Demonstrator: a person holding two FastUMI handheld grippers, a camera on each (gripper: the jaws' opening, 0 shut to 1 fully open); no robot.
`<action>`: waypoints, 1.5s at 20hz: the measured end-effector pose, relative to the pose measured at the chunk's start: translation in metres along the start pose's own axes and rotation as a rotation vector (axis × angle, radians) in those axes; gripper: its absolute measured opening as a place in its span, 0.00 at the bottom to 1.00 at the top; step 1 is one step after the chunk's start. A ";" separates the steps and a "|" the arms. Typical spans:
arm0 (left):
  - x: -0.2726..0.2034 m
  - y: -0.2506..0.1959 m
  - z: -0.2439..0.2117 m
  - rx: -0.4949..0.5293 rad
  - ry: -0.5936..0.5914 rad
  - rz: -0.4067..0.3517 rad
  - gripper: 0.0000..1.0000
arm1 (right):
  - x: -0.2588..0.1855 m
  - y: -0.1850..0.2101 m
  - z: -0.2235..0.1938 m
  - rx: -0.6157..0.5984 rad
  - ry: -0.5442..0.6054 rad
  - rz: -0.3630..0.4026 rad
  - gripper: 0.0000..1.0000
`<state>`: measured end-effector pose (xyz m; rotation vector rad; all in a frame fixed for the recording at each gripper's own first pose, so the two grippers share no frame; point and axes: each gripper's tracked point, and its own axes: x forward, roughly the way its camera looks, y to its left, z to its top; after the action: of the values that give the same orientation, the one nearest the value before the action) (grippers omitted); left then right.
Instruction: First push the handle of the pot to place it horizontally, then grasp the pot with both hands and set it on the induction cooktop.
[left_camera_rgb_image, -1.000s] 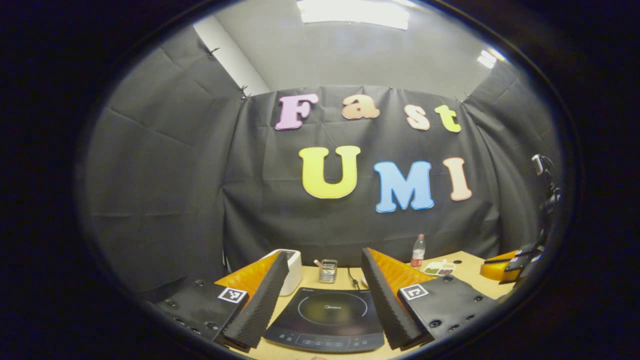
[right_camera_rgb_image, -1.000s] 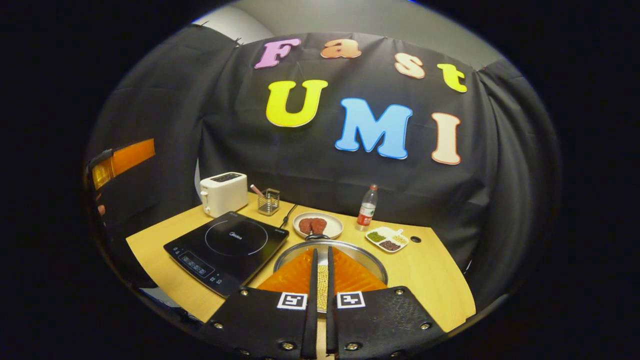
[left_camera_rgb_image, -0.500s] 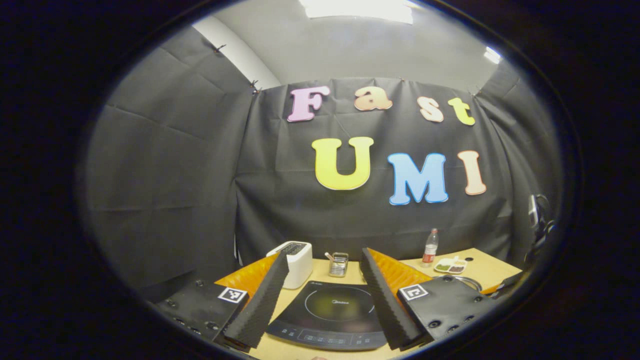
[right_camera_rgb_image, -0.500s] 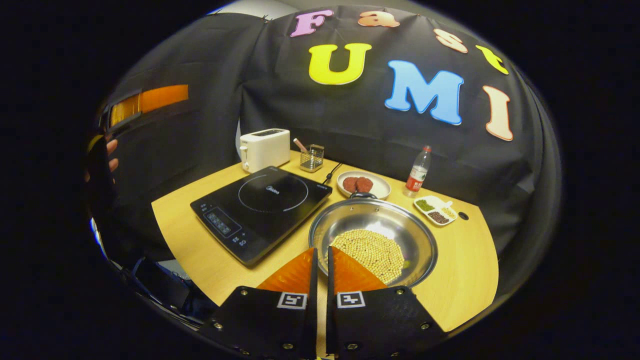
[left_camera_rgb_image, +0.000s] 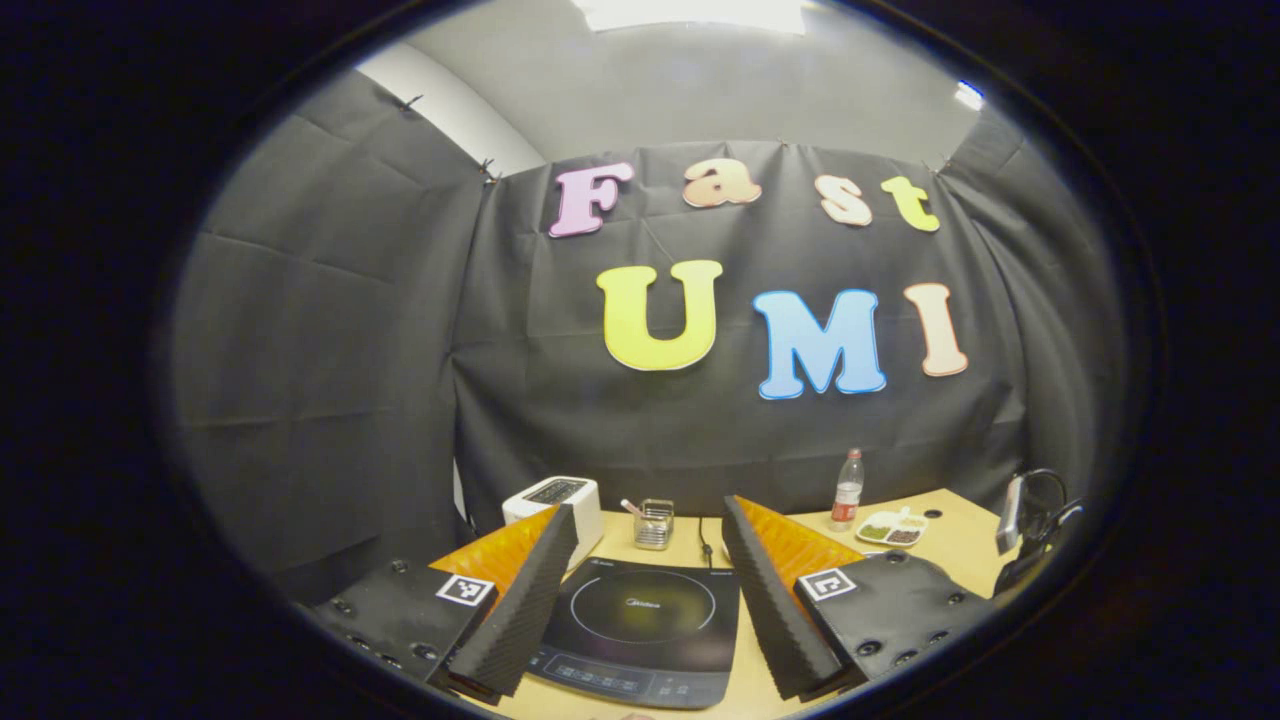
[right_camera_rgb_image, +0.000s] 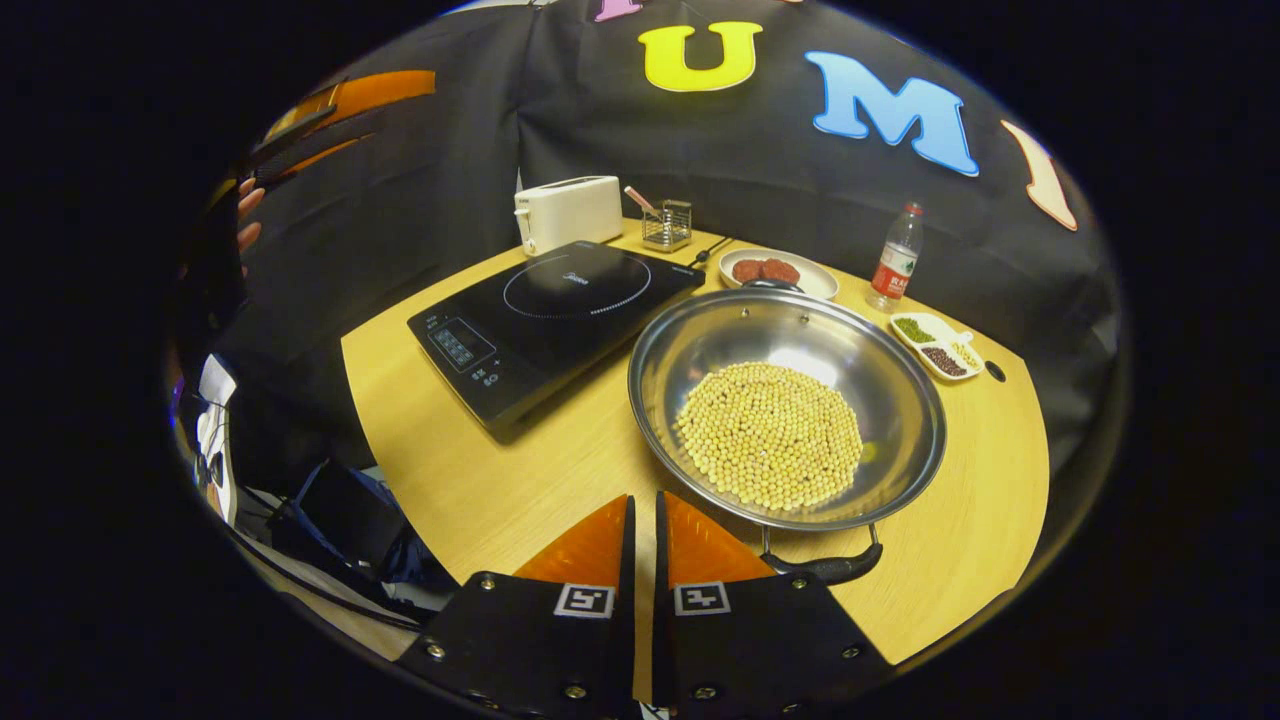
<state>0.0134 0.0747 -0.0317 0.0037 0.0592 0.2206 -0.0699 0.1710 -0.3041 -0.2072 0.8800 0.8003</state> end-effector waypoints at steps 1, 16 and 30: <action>0.002 -0.006 -0.002 0.005 0.006 -0.001 0.99 | 0.001 -0.005 -0.004 0.011 0.016 0.001 0.08; 0.025 -0.070 -0.012 0.002 0.032 -0.044 0.99 | -0.006 -0.072 -0.037 0.157 0.105 -0.064 0.02; 0.037 -0.095 -0.015 0.018 0.038 -0.046 0.94 | -0.012 -0.144 -0.047 0.221 0.143 -0.172 0.02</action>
<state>0.0690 -0.0102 -0.0495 0.0156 0.0985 0.1738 -0.0016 0.0421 -0.3469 -0.1437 1.0629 0.5280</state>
